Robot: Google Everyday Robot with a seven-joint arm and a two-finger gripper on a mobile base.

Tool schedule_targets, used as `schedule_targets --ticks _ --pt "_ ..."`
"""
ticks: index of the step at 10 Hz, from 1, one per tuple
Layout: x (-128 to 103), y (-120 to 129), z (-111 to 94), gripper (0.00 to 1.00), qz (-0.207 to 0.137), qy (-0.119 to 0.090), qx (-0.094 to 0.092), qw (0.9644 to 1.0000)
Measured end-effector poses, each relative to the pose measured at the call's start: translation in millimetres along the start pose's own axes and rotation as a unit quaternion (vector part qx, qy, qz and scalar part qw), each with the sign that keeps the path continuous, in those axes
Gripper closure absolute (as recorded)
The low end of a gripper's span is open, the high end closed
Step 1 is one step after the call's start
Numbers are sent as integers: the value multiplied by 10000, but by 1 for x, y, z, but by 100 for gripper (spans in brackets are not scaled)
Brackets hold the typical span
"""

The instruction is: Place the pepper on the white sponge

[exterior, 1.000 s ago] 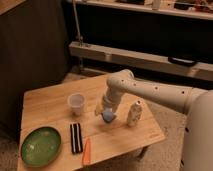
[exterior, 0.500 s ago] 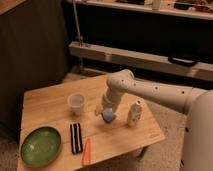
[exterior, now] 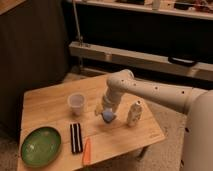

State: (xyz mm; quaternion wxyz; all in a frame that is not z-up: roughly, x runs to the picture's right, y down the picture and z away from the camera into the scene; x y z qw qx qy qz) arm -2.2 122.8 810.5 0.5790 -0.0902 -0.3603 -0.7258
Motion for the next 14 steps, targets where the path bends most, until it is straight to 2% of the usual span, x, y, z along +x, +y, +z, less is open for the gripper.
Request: schedule_targets --ticks 3,5,7,9,10,11,12,14 --pt "0 -1 0 34 13 17 -35 10000" --pt "-8 -12 -3 34 116 213 -240 9994" --pt "-38 -35 -5 34 291 429 -402 9978" --pt "-67 -52 -1 34 474 443 -534 9965" --pt "-73 -54 7 34 492 245 -572 9968" --pt "-75 -54 16 34 483 -45 -632 9968" --pt "-74 -57 26 34 417 -321 -768 9957" --pt "-76 -57 26 34 347 -584 -1040 9923"
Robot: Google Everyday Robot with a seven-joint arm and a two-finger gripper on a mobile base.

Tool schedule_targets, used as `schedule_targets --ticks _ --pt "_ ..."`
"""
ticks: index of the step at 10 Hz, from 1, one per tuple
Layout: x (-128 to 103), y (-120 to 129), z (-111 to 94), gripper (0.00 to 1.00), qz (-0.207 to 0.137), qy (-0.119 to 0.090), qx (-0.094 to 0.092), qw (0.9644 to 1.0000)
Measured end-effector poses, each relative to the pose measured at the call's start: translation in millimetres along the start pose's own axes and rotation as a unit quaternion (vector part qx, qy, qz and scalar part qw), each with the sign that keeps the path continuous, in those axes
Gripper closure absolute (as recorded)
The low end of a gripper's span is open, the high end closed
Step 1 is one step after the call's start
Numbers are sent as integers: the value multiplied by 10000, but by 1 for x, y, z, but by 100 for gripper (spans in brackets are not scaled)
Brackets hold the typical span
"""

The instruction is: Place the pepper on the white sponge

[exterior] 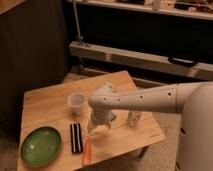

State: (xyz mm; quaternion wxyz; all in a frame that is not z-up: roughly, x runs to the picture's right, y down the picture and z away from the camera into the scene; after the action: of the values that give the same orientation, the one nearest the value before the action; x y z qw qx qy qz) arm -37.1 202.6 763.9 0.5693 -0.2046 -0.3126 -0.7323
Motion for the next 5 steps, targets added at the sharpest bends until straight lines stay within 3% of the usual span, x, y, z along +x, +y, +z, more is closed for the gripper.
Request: schedule_targets --ticks 2,4,5 --pt "-15 -11 -13 34 -97 -154 -172 9997" --pt "-40 -27 -18 34 -256 -359 -100 9990" --pt "-47 -34 -14 34 -368 -507 30 9980"
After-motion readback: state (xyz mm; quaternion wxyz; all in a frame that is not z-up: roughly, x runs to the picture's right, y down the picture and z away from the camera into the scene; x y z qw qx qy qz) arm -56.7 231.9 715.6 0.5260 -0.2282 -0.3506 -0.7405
